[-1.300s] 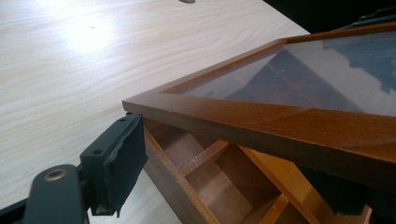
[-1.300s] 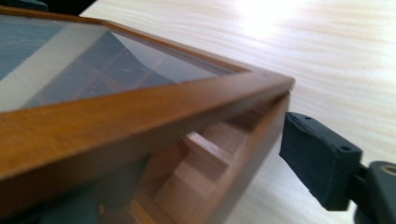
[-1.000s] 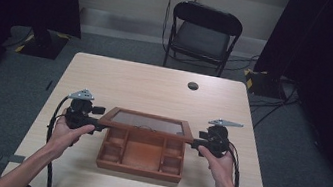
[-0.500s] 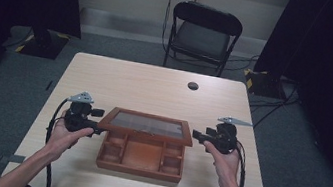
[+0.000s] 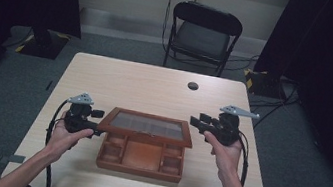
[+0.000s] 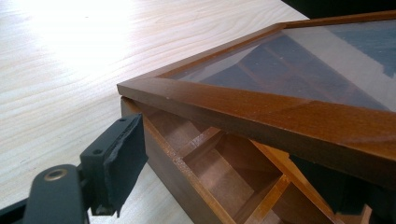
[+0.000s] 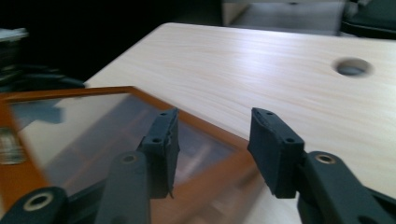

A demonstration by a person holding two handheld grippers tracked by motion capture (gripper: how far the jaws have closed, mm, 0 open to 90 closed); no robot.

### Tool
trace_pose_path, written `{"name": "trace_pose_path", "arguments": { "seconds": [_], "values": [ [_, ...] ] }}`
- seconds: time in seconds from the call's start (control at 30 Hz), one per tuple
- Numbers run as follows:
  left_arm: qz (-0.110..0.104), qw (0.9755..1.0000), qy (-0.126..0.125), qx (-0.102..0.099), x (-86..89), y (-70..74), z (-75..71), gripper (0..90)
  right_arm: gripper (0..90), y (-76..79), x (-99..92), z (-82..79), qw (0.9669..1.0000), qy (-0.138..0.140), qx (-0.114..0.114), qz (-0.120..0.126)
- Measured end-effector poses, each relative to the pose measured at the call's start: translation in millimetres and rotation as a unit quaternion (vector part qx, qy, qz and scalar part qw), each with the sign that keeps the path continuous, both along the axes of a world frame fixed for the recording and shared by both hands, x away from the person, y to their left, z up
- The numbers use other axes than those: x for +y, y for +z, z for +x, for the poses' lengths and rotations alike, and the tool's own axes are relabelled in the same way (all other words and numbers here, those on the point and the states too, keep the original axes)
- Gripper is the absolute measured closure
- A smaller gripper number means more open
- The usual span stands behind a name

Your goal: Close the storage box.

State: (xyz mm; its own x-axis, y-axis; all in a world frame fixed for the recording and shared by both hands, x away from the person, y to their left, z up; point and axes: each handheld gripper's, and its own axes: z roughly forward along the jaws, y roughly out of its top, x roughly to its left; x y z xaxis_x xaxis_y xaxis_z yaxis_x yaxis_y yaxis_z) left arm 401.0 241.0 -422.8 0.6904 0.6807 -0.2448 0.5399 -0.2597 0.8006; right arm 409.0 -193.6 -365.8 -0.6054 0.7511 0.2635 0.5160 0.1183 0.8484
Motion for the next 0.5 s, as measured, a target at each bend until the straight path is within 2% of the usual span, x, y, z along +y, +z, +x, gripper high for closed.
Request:
{"name": "trace_pose_path", "arguments": {
  "seconds": [0.1, 0.13, 0.17, 0.2, 0.27, 0.37, 0.5],
  "values": [
    [0.002, 1.0000, 0.001, 0.000, -0.1, 0.2, -0.5, 18.6, 55.8, 14.9, 19.3, -0.3, 0.9983, 0.057, -0.009, 0.006],
    [0.002, 1.0000, 0.001, 0.000, -0.2, -0.1, -0.7, 18.6, 56.4, 17.9, 24.5, 0.1, 0.9976, 0.069, -0.009, 0.007],
    [0.000, 1.0000, 0.001, 0.001, -0.3, -0.4, -0.8, 18.6, 58.2, 21.1, 30.8, 1.1, 0.9961, 0.087, -0.002, 0.019],
    [0.000, 1.0000, -0.002, 0.002, 0.0, -1.0, -0.6, 18.6, 58.9, 24.0, 37.3, 1.8, 0.9939, 0.106, 0.001, 0.030],
    [-0.003, 1.0000, -0.003, 0.005, -0.3, -2.1, -0.7, 18.5, 60.6, 29.3, 52.3, 2.3, 0.9898, 0.140, 0.004, 0.024],
    [0.000, 1.0000, -0.006, 0.005, -0.4, -3.3, -1.6, 18.5, 63.1, 33.7, 74.6, 1.1, 0.9815, 0.189, 0.018, 0.020],
    [0.001, 1.0000, -0.006, 0.007, -0.4, -3.8, -2.1, 18.5, 65.0, 35.7, 92.7, -0.5, 0.9751, 0.219, 0.027, 0.019]
  ]
}}
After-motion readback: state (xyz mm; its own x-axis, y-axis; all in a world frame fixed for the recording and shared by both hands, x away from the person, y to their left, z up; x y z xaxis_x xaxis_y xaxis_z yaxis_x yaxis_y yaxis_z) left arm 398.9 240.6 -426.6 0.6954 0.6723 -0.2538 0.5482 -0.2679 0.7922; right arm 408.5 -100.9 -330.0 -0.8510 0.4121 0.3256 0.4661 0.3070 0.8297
